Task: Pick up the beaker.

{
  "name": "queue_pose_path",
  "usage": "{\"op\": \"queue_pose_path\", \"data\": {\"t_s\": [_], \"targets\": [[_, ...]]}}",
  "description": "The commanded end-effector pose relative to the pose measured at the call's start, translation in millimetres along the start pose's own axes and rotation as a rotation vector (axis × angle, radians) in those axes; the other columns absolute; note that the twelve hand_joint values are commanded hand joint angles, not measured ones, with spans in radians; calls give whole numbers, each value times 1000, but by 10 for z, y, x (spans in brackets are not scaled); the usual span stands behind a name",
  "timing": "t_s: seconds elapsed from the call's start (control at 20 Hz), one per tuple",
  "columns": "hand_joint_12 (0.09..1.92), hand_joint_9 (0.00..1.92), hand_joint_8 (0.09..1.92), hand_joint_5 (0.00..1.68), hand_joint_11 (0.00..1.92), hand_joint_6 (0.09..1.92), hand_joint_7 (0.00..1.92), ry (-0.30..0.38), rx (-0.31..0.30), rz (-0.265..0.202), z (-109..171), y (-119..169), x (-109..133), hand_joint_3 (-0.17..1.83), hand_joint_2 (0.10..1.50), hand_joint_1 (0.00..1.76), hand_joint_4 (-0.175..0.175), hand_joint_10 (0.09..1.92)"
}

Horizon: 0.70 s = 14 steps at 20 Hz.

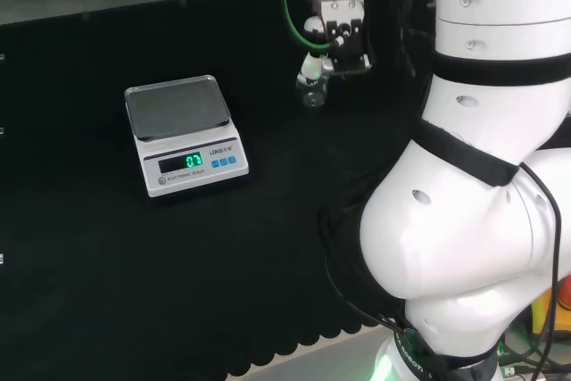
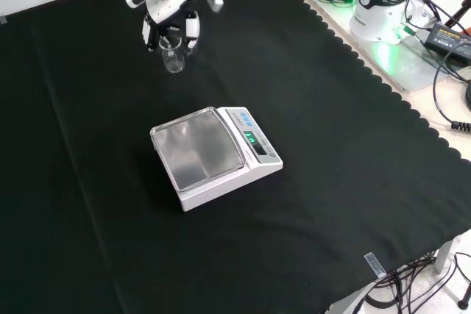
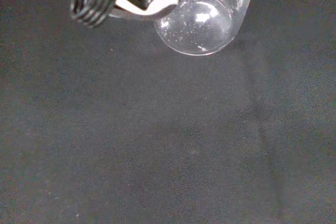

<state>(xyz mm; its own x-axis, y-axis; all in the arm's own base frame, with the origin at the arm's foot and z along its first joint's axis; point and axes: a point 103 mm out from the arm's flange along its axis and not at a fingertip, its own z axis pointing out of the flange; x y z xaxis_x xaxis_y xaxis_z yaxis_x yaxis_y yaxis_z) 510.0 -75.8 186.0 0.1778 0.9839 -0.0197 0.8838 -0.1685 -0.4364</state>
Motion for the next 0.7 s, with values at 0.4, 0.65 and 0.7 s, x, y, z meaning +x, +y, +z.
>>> {"op": "queue_pose_path", "data": {"t_s": [0.4,0.65,0.7], "targets": [[566,1345,732,917,1561,679,1000,-143,-59,-62,-1083,-928,440,641,695,1136,-175,187],[564,1350,733,913,1565,682,997,-137,-54,-64,-1061,-1022,493,642,695,1136,-175,184],[564,1351,733,912,1566,683,997,-134,-54,-65,-1056,-1030,494,642,695,1136,-175,183]]}}
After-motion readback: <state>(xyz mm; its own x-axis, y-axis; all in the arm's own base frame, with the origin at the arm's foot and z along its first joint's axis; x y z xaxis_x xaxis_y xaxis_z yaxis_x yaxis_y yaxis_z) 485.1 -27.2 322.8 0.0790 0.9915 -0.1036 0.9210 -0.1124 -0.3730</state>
